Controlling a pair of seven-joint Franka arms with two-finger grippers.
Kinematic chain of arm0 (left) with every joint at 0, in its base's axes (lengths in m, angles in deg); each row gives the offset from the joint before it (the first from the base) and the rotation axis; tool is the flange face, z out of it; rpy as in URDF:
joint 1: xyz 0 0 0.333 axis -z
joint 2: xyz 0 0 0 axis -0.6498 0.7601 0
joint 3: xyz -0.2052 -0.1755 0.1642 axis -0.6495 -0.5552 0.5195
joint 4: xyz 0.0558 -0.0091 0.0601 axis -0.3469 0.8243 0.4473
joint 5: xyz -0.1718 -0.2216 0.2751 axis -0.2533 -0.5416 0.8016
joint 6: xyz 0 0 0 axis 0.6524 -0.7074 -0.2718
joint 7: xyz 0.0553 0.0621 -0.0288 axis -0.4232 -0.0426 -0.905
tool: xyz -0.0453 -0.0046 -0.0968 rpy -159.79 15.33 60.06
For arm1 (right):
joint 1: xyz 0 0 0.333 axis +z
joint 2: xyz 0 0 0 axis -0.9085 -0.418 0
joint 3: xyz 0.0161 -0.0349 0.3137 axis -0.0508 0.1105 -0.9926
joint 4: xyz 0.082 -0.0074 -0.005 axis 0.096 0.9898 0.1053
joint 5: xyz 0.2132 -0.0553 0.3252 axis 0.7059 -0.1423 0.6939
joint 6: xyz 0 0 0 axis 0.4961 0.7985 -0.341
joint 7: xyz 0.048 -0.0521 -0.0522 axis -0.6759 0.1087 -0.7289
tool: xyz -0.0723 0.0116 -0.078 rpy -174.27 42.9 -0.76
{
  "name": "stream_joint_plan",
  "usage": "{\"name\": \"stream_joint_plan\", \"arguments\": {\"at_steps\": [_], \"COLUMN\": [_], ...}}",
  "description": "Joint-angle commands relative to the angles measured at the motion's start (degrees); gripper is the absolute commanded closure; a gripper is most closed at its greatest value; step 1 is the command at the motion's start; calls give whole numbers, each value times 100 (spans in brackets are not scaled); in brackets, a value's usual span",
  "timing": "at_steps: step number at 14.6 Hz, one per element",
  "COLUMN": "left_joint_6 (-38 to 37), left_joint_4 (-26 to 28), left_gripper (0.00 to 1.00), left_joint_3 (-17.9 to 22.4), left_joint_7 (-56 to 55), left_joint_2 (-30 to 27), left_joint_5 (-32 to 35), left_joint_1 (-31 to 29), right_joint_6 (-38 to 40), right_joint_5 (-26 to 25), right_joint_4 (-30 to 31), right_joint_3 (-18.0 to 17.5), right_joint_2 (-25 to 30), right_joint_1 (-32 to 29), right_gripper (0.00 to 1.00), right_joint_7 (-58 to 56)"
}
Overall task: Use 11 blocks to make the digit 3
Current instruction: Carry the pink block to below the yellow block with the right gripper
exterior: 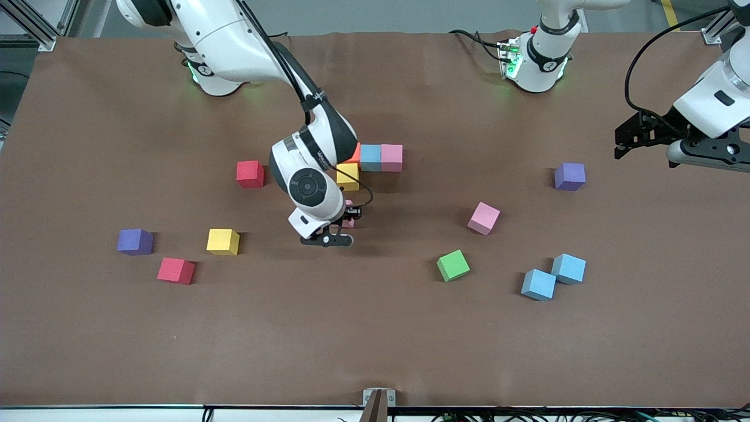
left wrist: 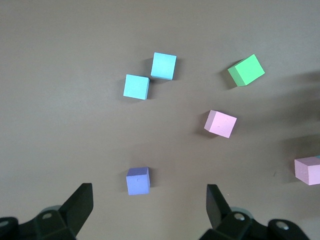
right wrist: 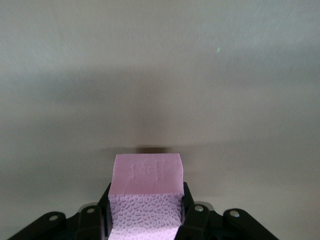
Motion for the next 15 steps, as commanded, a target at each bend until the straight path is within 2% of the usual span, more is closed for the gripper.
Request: {"name": "stream_joint_plan", "arguments": {"at_steps": [1,15], "left_joint_6": [-77,-86], "left_joint_4": [-16,-16], "left_gripper": [0,0], "left_joint_3": [-2,-10], "left_joint_7": [150,150], "left_joint_2": [-61,-43], "left_joint_5": [-130,-139], "left_joint_1": [-24,-6], "right_joint_6": [-16,36], "right_joint_5": [90,55], "right_joint_4": [217,349], "right_joint_3": [46,46], "right_joint_2": [61,60], "right_joint_1": [145,295], "right_gripper": [59,59], "right_joint_7": [262,377]}}
